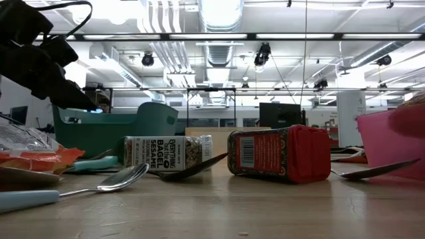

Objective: Pick & Place Food Item
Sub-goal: Put the orange noodle pack into the pink bin

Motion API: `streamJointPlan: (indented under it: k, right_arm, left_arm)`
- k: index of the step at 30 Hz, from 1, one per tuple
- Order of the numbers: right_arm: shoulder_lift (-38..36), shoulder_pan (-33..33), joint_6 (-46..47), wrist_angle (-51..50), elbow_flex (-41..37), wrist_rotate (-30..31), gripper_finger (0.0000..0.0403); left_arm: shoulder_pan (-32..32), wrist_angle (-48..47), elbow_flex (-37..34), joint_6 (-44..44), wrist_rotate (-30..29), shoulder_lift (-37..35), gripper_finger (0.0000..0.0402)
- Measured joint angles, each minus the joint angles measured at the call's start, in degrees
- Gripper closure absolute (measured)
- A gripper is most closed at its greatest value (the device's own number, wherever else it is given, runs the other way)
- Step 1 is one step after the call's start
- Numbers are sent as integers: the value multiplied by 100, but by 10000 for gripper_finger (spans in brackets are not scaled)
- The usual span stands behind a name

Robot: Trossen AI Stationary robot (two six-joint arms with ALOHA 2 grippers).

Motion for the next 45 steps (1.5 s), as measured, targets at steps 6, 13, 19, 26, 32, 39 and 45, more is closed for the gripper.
streamJointPlan:
  k: [6, 13, 19, 26, 32, 39, 45]
  right_arm:
    - [-7, 5, -1270, 3, 145, 851, 184]
    - [-7, 76, -3127, 15, 146, 2119, 184]
    - [-5, 69, -4386, 51, 144, 3538, 184]
    - [-5, 35, -4995, 70, 144, 4395, 184]
    - [-5, 15, -5099, 74, 144, 4459, 184]
    - [-2, 20, -5103, 74, 144, 4478, 184]
    - [-2, 17, -5101, 84, 144, 4481, 184]
  left_arm:
    - [-1, 0, 0, 0, -2, -2, 141]
    - [0, 0, 0, 0, -1, 0, 141]
    - [-1, 0, 0, 0, -2, 0, 141]
    - [-1, 0, -1, 0, -2, 0, 141]
    - [3, -2, -2, 291, -63, 0, 141]
    - [3, 259, -34, 884, -478, 0, 141]
    - [3, 3465, -676, -23, -784, -8, 141]
